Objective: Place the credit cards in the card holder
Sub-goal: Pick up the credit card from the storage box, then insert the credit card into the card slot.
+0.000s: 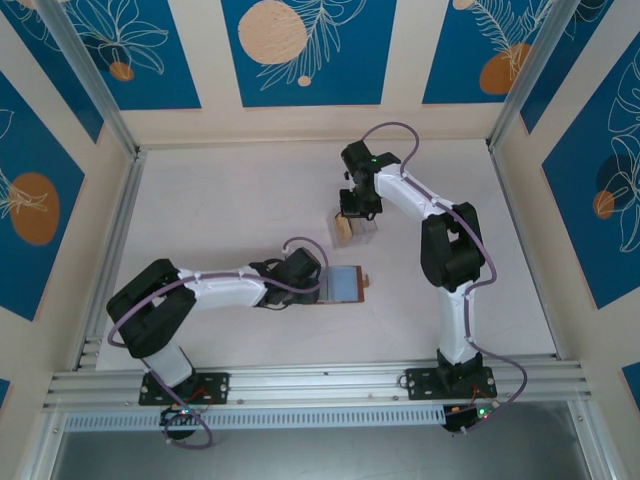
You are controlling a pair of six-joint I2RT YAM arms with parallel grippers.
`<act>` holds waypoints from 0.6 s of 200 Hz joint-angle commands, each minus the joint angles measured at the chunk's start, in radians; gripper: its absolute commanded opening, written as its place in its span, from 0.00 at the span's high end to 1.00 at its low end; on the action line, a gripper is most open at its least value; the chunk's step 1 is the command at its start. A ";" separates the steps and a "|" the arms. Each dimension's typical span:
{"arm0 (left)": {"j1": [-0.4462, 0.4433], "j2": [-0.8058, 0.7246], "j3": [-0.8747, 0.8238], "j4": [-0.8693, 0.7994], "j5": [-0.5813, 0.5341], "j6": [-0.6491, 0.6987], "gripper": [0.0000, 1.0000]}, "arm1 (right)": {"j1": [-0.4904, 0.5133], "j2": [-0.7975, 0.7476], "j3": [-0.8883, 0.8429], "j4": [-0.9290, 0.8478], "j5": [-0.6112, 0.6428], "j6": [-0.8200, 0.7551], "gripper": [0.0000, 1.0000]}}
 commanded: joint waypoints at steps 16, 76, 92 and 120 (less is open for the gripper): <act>0.003 0.028 -0.037 -0.029 0.038 -0.009 0.52 | 0.000 -0.051 0.014 -0.026 0.006 -0.001 1.00; 0.003 0.027 -0.042 -0.025 0.041 -0.001 0.52 | 0.021 -0.375 -0.136 0.020 0.040 0.029 1.00; 0.003 0.027 -0.043 -0.022 0.043 0.002 0.53 | 0.028 -0.479 -0.256 0.087 -0.027 0.052 1.00; 0.002 0.028 -0.045 -0.016 0.050 0.003 0.56 | 0.047 -0.621 -0.545 0.301 -0.241 0.125 1.00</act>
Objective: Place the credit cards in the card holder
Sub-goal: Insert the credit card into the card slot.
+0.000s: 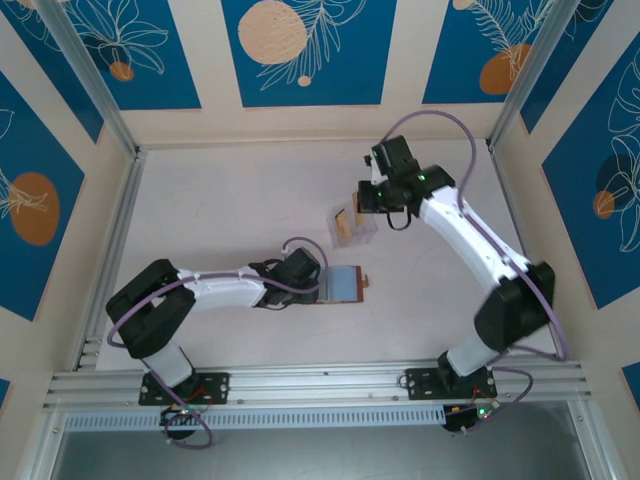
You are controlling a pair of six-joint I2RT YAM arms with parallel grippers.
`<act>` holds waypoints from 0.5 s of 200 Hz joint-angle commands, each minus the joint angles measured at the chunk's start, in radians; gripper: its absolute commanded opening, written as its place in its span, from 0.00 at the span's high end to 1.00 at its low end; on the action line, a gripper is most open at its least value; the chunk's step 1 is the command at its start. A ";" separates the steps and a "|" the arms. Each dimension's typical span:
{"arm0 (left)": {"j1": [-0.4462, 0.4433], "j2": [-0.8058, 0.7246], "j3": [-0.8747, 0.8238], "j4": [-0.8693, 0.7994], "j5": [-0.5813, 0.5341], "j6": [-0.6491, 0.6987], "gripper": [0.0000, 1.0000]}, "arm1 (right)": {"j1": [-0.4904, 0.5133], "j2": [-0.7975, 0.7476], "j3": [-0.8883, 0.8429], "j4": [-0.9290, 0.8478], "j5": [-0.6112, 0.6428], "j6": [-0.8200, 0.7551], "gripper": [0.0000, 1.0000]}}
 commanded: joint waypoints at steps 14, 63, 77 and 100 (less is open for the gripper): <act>0.000 0.033 -0.040 -0.025 0.051 0.004 0.57 | 0.028 -0.090 -0.330 0.268 -0.249 0.125 1.00; -0.010 0.032 -0.040 -0.033 0.047 0.011 0.58 | 0.084 -0.136 -0.624 0.649 -0.325 0.260 1.00; -0.014 0.037 -0.040 -0.032 0.045 0.011 0.59 | 0.094 -0.135 -0.686 0.746 -0.312 0.292 1.00; -0.018 0.046 -0.041 -0.031 0.047 0.007 0.59 | 0.095 -0.125 -0.776 0.898 -0.313 0.353 1.00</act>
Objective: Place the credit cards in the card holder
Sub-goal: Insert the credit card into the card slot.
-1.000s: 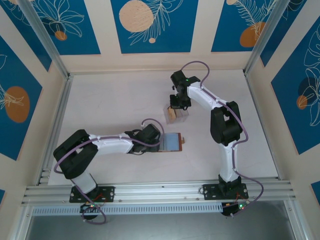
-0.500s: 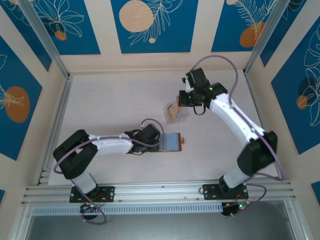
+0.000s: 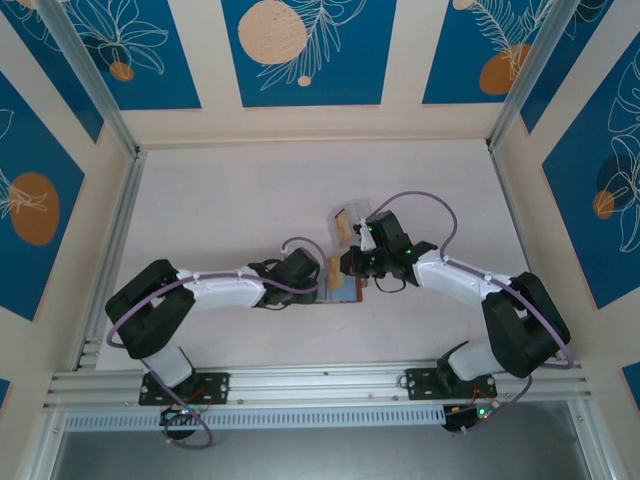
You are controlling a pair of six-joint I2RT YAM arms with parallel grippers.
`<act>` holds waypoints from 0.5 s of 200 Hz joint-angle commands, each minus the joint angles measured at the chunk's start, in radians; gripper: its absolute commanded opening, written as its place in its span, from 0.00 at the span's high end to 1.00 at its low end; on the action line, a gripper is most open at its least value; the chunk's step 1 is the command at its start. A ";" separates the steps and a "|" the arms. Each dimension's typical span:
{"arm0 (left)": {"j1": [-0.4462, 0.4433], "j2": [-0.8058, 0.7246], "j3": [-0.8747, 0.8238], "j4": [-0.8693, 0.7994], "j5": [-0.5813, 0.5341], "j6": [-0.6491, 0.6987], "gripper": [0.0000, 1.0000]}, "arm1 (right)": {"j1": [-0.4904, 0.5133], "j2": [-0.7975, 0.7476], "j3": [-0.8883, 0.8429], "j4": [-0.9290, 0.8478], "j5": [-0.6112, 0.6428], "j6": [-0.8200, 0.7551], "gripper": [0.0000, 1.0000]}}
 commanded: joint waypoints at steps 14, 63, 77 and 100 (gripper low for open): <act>-0.017 0.051 -0.038 -0.033 0.047 0.006 0.60 | 0.005 -0.008 -0.093 0.276 -0.010 0.111 1.00; -0.017 0.046 -0.040 -0.037 0.046 0.006 0.60 | 0.026 0.006 -0.151 0.347 0.073 0.126 1.00; -0.017 0.047 -0.041 -0.038 0.046 0.006 0.60 | 0.031 0.013 -0.154 0.352 0.089 0.124 1.00; -0.018 0.046 -0.041 -0.038 0.047 0.006 0.60 | 0.038 0.017 -0.159 0.344 0.124 0.111 1.00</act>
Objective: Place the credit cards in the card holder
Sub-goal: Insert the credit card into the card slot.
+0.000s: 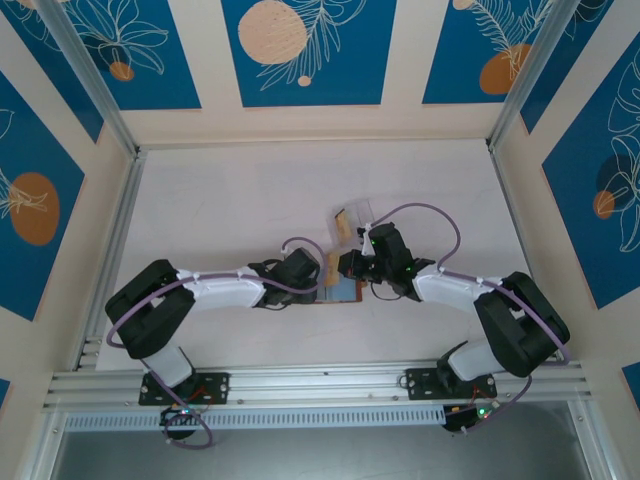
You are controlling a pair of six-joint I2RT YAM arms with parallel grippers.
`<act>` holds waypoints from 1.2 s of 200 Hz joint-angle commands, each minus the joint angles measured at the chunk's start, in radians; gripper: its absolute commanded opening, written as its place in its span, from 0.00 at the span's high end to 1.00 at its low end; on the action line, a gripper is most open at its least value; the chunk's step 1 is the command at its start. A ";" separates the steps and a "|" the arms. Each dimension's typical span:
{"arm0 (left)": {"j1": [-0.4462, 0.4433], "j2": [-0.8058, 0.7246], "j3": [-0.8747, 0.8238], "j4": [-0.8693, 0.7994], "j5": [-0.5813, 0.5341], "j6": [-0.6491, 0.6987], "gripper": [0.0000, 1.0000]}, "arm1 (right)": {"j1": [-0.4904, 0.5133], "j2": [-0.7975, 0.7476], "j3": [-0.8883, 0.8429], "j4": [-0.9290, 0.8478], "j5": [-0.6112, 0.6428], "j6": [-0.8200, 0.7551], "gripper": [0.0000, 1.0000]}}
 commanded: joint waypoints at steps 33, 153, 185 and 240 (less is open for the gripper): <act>-0.018 0.046 -0.042 -0.036 0.048 0.003 0.60 | 0.014 0.017 -0.018 0.036 0.063 -0.004 1.00; -0.018 0.049 -0.038 -0.041 0.049 -0.005 0.61 | 0.018 0.068 -0.027 0.064 0.048 0.002 1.00; -0.020 0.050 -0.035 -0.046 0.048 -0.004 0.61 | 0.023 0.070 -0.042 0.074 0.049 0.011 1.00; -0.020 0.055 -0.031 -0.046 0.049 -0.004 0.61 | 0.045 0.053 -0.099 0.080 0.053 0.028 1.00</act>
